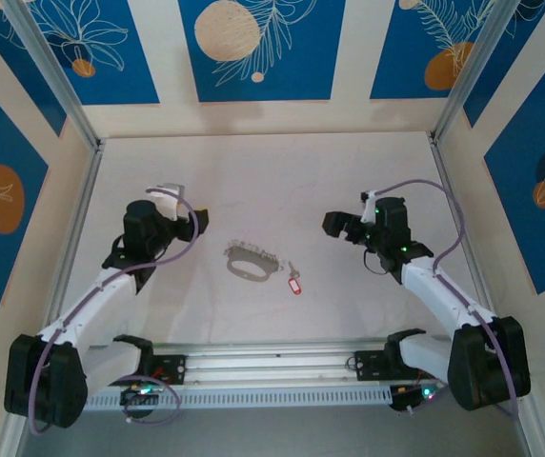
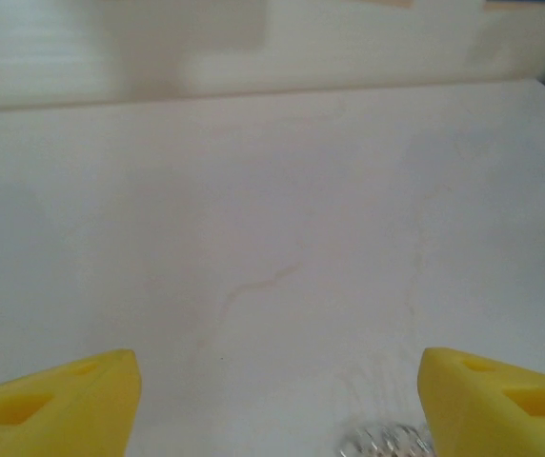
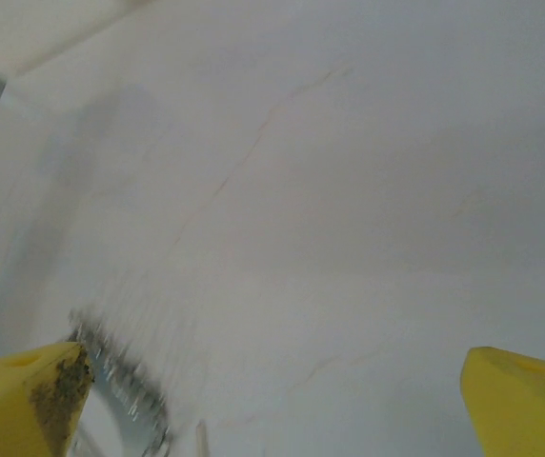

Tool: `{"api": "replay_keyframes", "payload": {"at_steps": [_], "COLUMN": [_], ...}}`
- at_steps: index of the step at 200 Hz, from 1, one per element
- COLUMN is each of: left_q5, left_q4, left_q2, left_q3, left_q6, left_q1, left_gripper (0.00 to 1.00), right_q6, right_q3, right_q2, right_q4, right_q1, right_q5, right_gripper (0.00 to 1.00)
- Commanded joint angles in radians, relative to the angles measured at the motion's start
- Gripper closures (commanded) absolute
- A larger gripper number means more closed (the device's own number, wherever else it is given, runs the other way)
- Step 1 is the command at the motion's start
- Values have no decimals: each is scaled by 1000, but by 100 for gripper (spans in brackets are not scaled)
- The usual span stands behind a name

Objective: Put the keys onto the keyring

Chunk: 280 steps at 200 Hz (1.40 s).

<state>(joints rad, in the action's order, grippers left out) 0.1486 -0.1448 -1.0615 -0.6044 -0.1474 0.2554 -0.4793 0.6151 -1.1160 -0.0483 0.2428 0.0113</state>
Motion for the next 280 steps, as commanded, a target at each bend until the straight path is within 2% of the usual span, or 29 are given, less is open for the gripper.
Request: {"api": "replay_keyframes", "payload": {"at_steps": [1, 72, 111, 162, 227, 280], "left_q5": [0, -113, -155, -182, -158, -168], "left_q4": [135, 307, 321, 219, 78, -15], "left_q2": [34, 109, 116, 52, -154, -252], "left_q3": [-22, -2, 45, 103, 49, 17], "left_q6": [-68, -300, -424, -533, -585, -630], "left_q1": [55, 223, 284, 327, 359, 398], "left_gripper": [25, 28, 28, 28, 29, 29], "right_q6": [-7, -71, -85, -76, -38, -19], "right_q3": [29, 59, 74, 146, 233, 261], "right_q2": [13, 17, -30, -128, -258, -335], "right_q4": [-90, -237, -256, -284, -288, -272], "right_q1": [73, 270, 339, 397, 412, 420], "right_q5": [-2, -143, -136, -135, -159, -88], "right_gripper": [2, 3, 6, 13, 20, 28]}}
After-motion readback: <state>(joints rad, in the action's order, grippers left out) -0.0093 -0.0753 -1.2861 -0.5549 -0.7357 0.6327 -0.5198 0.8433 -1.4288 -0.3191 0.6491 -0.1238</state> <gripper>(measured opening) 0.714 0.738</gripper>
